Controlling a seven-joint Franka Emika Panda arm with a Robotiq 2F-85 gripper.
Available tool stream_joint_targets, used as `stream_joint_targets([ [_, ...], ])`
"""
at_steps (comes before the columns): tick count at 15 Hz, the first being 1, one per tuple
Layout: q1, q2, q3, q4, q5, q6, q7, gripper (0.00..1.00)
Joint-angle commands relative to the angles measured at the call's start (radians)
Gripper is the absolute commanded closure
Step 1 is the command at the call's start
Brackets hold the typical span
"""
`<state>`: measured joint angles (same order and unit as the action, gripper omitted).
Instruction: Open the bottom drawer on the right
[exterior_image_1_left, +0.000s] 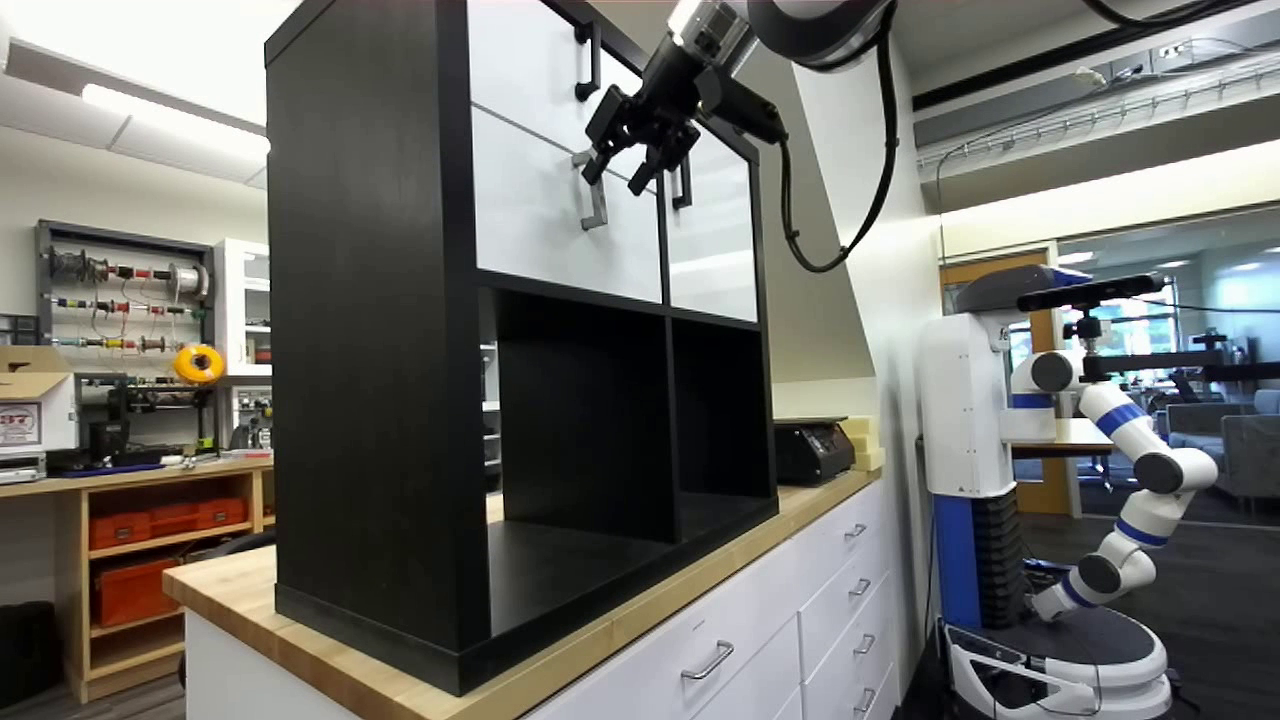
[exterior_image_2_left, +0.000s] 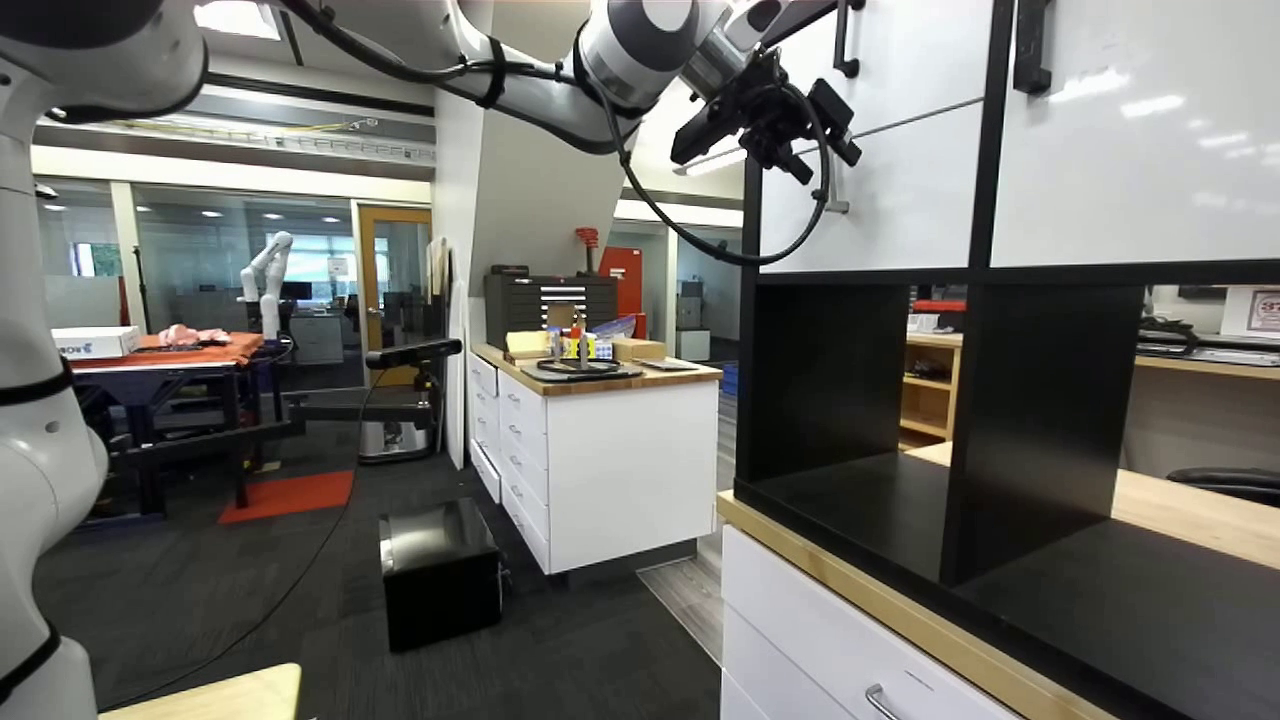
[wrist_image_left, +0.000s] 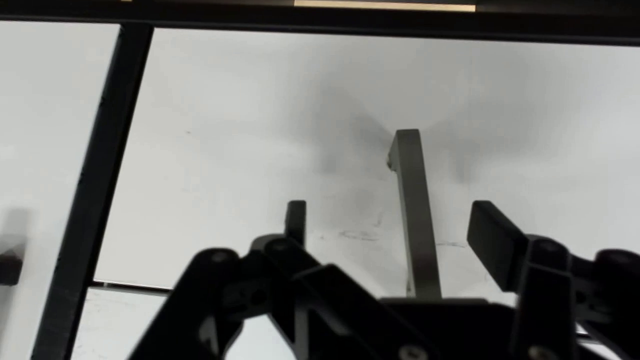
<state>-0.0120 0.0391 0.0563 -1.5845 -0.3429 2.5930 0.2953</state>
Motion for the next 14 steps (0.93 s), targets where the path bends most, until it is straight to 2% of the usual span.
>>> stream_joint_targets([
  [1, 0.017, 0.017, -0.021, 0.017, 0.004, 0.042, 0.005, 0.47],
  [8, -0.002, 0.004, -0.001, 0.004, -0.015, 0.061, 0.014, 0.92],
  [11, 0.001, 0.0, 0.003, -0.001, -0.014, 0.058, 0.007, 0.97],
  [12, 0.001, -0.003, 0.004, -0.004, -0.009, 0.056, 0.002, 0.93],
  [14, 0.001, -0.012, 0.004, -0.013, -0.005, 0.054, -0.002, 0.93],
])
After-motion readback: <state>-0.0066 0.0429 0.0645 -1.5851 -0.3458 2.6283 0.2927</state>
